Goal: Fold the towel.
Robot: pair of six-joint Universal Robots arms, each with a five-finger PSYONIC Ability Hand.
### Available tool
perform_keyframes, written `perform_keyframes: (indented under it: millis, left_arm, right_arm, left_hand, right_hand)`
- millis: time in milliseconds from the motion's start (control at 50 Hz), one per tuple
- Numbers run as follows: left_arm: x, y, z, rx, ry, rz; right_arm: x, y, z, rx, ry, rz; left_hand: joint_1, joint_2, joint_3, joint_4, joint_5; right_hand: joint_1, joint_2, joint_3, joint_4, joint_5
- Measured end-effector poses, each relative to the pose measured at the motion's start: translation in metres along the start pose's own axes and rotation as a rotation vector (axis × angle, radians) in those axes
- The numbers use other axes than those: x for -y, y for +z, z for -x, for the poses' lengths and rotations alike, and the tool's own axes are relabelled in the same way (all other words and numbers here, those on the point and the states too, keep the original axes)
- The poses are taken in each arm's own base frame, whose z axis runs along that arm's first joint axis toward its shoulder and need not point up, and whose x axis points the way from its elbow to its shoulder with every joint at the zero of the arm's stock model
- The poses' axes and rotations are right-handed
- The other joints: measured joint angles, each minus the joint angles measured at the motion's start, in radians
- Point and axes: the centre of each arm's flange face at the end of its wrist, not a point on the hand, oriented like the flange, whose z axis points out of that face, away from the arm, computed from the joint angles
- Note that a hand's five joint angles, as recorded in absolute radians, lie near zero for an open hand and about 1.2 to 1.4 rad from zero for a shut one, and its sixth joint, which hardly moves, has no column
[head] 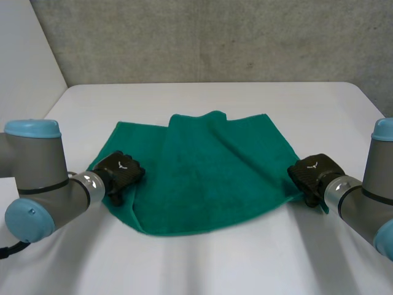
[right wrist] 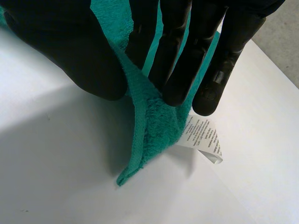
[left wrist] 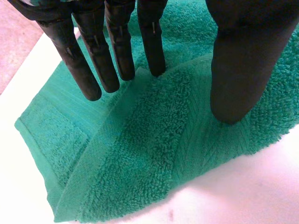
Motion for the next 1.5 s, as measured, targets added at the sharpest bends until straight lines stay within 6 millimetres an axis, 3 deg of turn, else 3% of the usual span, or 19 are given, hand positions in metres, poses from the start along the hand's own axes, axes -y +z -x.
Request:
perform_keyframes:
  millis: [180,220,240,260,300,320,360,400,620,720,920,1100,1180,1240,1280,1340,1400,1440,1500]
  left_arm:
    - [-0.001,0.0,-0.001,-0.014,-0.001,0.013]
    - [-0.002,0.0,-0.001,-0.018,-0.003,0.017]
    - [-0.002,0.0,-0.001,-0.018,-0.003,0.018]
    - [-0.002,-0.001,-0.001,-0.019,-0.005,0.023]
    - [-0.001,-0.002,0.001,-0.013,-0.004,0.025]
    - [0.0,-0.003,0.002,-0.009,-0.004,0.025]
    - [0.002,-0.005,0.005,0.006,-0.003,0.024]
    - [0.004,-0.01,0.009,0.026,-0.004,0.024]
    - [-0.003,-0.047,0.009,0.078,-0.038,0.088]
    - [-0.008,-0.061,0.004,0.091,-0.058,0.122]
    - [-0.006,-0.119,-0.009,0.188,-0.237,0.155]
    - [-0.002,-0.148,-0.02,0.208,-0.278,0.146]
    - [0.001,-0.14,-0.015,0.227,-0.268,0.117]
    - [0.003,-0.122,-0.005,0.255,-0.254,0.088]
    - [0.003,-0.103,0.006,0.286,-0.245,0.069]
    - [0.003,-0.095,0.01,0.3,-0.242,0.064]
    - [0.003,-0.058,0.034,0.384,-0.235,0.056]
    - [0.003,-0.05,0.038,0.403,-0.235,0.055]
    - [0.002,-0.022,0.053,0.459,-0.236,0.046]
  right_arm:
    - [0.0,0.001,0.0,-0.001,0.0,0.0]
    - [0.0,0.001,-0.001,-0.002,0.0,-0.001]
    - [0.0,0.001,-0.001,-0.002,0.0,-0.001]
    - [0.0,0.001,-0.001,-0.002,0.0,-0.001]
    - [0.001,0.001,-0.001,-0.003,0.001,-0.002]
    - [0.001,0.001,-0.001,-0.004,0.001,-0.002]
    - [0.001,0.001,-0.002,-0.005,0.001,-0.003]
    - [0.001,0.001,-0.002,-0.006,0.001,-0.004]
    - [0.003,-0.002,-0.004,-0.008,-0.001,0.001]
    - [0.004,-0.011,-0.004,0.006,-0.021,0.027]
    - [-0.014,-0.071,-0.013,0.109,-0.173,0.266]
    - [-0.011,-0.091,-0.022,0.073,-0.237,0.252]
    - [-0.005,-0.084,-0.027,0.028,-0.254,0.201]
    - [0.001,-0.065,-0.032,-0.016,-0.269,0.148]
    - [0.007,-0.042,-0.037,-0.056,-0.283,0.097]
    - [0.01,-0.034,-0.038,-0.071,-0.29,0.077]
    - [0.027,0.003,-0.038,-0.127,-0.326,-0.024]
    - [0.029,0.008,-0.037,-0.133,-0.331,-0.037]
    - [0.04,0.041,-0.034,-0.168,-0.353,-0.107]
  left_hand:
    - [0.048,0.042,0.033,0.044,0.049]
    - [0.156,0.302,0.279,0.292,0.289]
    - [0.156,0.302,0.279,0.292,0.289]
    - [0.231,0.454,0.446,0.449,0.445]
    - [0.231,0.454,0.446,0.449,0.445]
    - [0.281,0.609,0.601,0.618,0.615]
    - [0.285,0.615,0.608,0.624,0.623]
    - [0.543,0.629,0.62,0.633,0.632]
    - [0.543,0.63,0.62,0.633,0.632]
    - [0.543,0.63,0.62,0.633,0.632]
    - [0.543,0.632,0.623,0.634,0.632]
    - [0.543,0.633,0.624,0.636,0.632]
    - [0.543,0.633,0.625,0.638,0.632]
    - [0.543,0.634,0.625,0.638,0.632]
    - [0.543,0.634,0.625,0.638,0.632]
    - [0.543,0.634,0.625,0.638,0.632]
    - [0.543,0.634,0.625,0.638,0.632]
    - [0.543,0.634,0.625,0.638,0.632]
    - [0.543,0.634,0.625,0.638,0.632]
  right_hand:
    - [0.0,0.0,0.0,0.0,0.0]
    - [0.0,0.0,0.0,0.0,0.0]
    - [0.0,0.0,0.0,0.0,0.0]
    - [0.0,0.0,0.0,0.0,0.0]
    - [0.0,0.0,0.0,0.0,0.0]
    - [0.0,0.0,0.0,0.0,0.0]
    - [0.0,0.0,0.0,0.0,0.0]
    - [0.0,0.0,0.0,0.0,0.0]
    - [0.0,0.0,0.0,0.0,0.0]
    - [0.0,0.0,0.0,0.0,0.0]
    - [0.0,0.0,0.0,0.0,0.0]
    - [0.0,0.0,0.0,0.0,0.0]
    - [0.0,0.0,0.0,0.0,0.0]
    - [0.0,0.0,0.0,0.0,0.0]
    - [0.0,0.0,0.0,0.0,0.0]
    - [0.0,0.0,0.0,0.0,0.0]
    - [0.0,0.0,0.0,0.0,0.0]
    - [0.0,0.0,0.0,0.0,0.0]
    - [0.0,0.0,0.0,0.0,0.0]
